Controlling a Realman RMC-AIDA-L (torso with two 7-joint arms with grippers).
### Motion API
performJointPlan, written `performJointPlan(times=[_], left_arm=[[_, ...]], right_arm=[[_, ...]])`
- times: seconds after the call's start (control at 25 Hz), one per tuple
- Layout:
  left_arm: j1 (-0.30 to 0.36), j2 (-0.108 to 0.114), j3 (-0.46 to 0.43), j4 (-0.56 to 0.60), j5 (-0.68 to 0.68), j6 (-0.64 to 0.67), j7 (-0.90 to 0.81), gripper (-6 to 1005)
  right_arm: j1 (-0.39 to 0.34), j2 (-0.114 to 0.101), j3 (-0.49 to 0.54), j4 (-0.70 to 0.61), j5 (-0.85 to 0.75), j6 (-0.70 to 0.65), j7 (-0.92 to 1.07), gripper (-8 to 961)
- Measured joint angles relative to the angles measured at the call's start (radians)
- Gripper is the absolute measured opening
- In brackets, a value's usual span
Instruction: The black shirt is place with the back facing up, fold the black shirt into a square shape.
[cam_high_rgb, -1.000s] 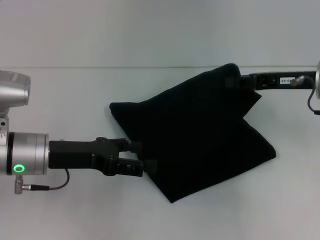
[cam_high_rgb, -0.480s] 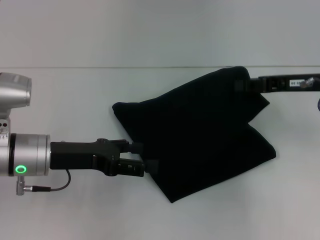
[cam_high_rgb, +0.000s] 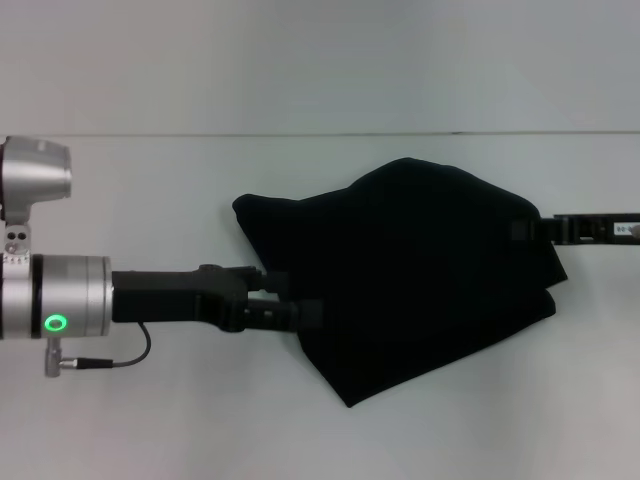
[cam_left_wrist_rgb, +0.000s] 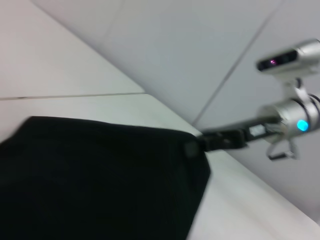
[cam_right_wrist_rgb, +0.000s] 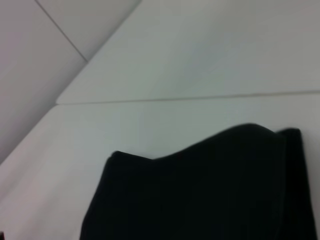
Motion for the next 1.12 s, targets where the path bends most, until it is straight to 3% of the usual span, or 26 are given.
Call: performJointPlan(times=[0.32, 0.6, 0.88, 1.12], left_arm=[[-0.025, -0.015, -0.002, -0.002, -0.013, -0.191, -0.120, 952], [-0.052, -0.023, 0.000, -0.004, -0.015, -0.380, -0.284, 952], [-0.098, -0.025, 0.011, -0.077, -0.001, -0.537, -0.364, 951], [-0.135, -0.026, 0.012, -0.124, -0.001, -0.577, -0.373, 952]], right_arm=[[-0.009, -0.027, -0.002, 0.098, -0.007, 0.069, -0.004, 56], [-0.018, -0.013, 0.038, 0.033, 0.024, 0.055, -0.036, 57], [-0.024, -0.040, 0.111, 0.011, 0.026, 0.052, -0.009, 434], [-0.009, -0.056, 0.114, 0.009, 0.027, 0.052, 0.016, 729]])
